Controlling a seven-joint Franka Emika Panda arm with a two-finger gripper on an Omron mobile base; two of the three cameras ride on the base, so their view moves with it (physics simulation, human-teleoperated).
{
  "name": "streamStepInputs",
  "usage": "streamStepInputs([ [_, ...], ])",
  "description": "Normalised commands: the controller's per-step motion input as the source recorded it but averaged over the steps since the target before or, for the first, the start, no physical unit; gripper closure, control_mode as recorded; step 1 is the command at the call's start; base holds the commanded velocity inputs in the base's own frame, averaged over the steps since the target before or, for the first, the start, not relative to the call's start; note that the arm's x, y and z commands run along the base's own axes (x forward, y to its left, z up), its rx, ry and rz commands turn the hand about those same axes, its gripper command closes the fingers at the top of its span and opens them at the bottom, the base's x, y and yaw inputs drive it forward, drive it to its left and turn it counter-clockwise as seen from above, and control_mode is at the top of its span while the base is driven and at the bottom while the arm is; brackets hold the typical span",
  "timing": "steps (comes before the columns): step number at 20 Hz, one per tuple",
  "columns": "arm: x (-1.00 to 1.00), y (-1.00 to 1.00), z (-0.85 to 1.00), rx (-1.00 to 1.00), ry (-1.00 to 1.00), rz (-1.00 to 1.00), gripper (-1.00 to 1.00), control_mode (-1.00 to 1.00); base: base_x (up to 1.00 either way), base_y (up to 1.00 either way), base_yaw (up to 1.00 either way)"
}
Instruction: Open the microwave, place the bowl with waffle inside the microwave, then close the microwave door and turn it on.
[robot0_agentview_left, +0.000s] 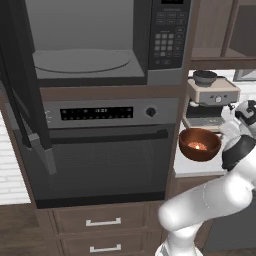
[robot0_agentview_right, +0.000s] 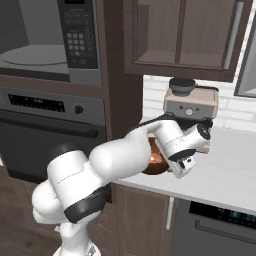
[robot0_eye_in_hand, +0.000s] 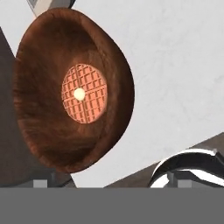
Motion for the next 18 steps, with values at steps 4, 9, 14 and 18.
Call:
streamStepInputs([
  [4,0.32,-0.11,-0.45,0.00,0.00,0.07,-1.00,-1.00,0.00,0.00,0.00],
  [9,0.16,-0.11,-0.36,0.00,0.00,0.00,-1.00,-1.00,0.00,0.00,0.00],
  [14,0.18,-0.01,-0.11,0.00,-0.01,0.01,-1.00,-1.00,0.00,0.00,0.00],
  [18,0.20,0.00,-0.05,0.00,-0.01,0.00,-1.00,-1.00,0.00,0.00,0.00],
])
